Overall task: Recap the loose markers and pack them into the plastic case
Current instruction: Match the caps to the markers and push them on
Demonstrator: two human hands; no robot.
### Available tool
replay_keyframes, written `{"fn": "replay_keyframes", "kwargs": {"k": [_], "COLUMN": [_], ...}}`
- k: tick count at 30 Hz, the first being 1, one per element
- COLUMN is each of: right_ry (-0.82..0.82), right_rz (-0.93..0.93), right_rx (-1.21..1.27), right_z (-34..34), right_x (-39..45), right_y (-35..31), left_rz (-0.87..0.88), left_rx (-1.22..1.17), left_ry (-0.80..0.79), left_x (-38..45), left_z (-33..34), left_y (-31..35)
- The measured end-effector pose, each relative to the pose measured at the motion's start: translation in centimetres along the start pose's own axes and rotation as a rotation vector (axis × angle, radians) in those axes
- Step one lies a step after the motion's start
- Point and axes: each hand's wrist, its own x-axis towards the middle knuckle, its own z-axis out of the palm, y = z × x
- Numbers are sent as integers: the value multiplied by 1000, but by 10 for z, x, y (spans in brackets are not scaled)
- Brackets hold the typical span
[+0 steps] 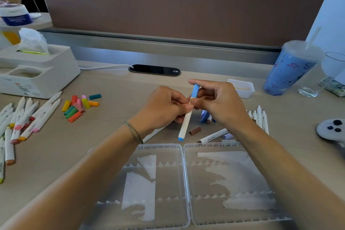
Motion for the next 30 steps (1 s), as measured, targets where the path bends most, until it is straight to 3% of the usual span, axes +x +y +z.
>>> {"fn": "replay_keyframes", "kwargs": {"k": [5,8,16,21,30], "right_ry": [98,64,-10,-16,10], "right_rz": [-10,16,162,218,289], "right_rx": [3,16,-29,-169,-598], "right_z": [13,8,-30,-44,-35], "right_x": [-1,3,11,16,21], "right_y": [0,-1,9,22,46], "left_rz": [12,-28,-102,-73,-78], "left_rx": [17,42,600,846,1015], "left_ry": [68,18,-114,-95,-63], "left_x": [1,1,0,-1,-2], "left_z": [3,-4,-16,-11,-13], "left_y": [-2,3,-1,-9,-11]}}
